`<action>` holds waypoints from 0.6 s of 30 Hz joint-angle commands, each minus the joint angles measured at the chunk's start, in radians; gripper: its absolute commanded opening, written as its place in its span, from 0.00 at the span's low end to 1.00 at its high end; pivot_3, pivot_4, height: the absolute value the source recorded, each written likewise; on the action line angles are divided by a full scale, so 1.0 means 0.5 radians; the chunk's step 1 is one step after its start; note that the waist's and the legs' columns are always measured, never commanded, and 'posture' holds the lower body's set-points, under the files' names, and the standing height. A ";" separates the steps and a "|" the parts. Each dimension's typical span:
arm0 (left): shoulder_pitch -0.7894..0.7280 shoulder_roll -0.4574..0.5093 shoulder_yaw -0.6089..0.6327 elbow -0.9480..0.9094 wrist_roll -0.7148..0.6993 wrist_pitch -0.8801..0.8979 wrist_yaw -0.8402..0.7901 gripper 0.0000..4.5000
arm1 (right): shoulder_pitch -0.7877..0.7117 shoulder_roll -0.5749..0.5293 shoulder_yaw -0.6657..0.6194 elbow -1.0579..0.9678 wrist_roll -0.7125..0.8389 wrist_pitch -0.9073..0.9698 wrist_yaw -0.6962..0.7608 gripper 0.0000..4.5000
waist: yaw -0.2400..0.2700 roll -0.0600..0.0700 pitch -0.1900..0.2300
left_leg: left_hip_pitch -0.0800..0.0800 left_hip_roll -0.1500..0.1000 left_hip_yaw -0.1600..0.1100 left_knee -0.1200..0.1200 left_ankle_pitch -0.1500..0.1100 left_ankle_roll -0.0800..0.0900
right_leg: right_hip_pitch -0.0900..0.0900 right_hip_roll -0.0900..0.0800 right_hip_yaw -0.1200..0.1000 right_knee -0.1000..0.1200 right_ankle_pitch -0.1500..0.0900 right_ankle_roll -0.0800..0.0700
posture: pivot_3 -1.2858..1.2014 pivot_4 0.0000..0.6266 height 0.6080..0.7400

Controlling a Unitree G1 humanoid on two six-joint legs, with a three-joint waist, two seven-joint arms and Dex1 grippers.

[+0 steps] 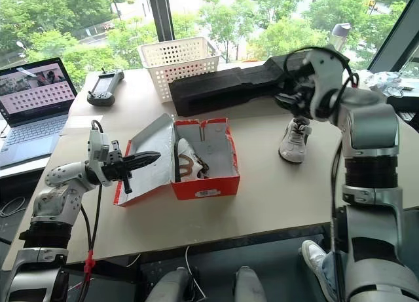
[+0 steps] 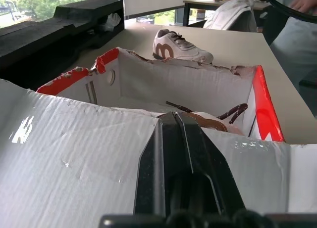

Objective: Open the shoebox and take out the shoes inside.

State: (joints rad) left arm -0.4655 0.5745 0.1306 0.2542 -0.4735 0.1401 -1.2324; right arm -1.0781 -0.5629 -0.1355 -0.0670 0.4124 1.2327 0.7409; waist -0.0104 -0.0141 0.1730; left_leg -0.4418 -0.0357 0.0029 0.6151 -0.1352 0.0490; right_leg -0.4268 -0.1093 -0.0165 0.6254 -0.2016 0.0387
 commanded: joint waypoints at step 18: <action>-0.012 0.007 -0.007 0.010 0.014 -0.045 0.007 0.00 | 0.091 0.354 0.535 0.488 0.227 0.174 0.037 0.99 | -0.014 -0.001 0.000 | -0.011 -0.003 0.006 0.003 0.002 0.003 | -0.010 -0.001 0.002 -0.001 0.006 0.004 | 0.52 0.24 0.98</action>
State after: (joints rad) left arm -0.4656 0.5756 0.1219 0.2758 -0.4702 0.1356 -1.2317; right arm -1.0008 -0.4031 0.1176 0.1365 0.5431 1.3838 0.7540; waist -0.0174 -0.0144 0.1728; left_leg -0.4473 -0.0369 0.0062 0.6164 -0.1343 0.0505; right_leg -0.4319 -0.1092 -0.0150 0.6249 -0.1984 0.0408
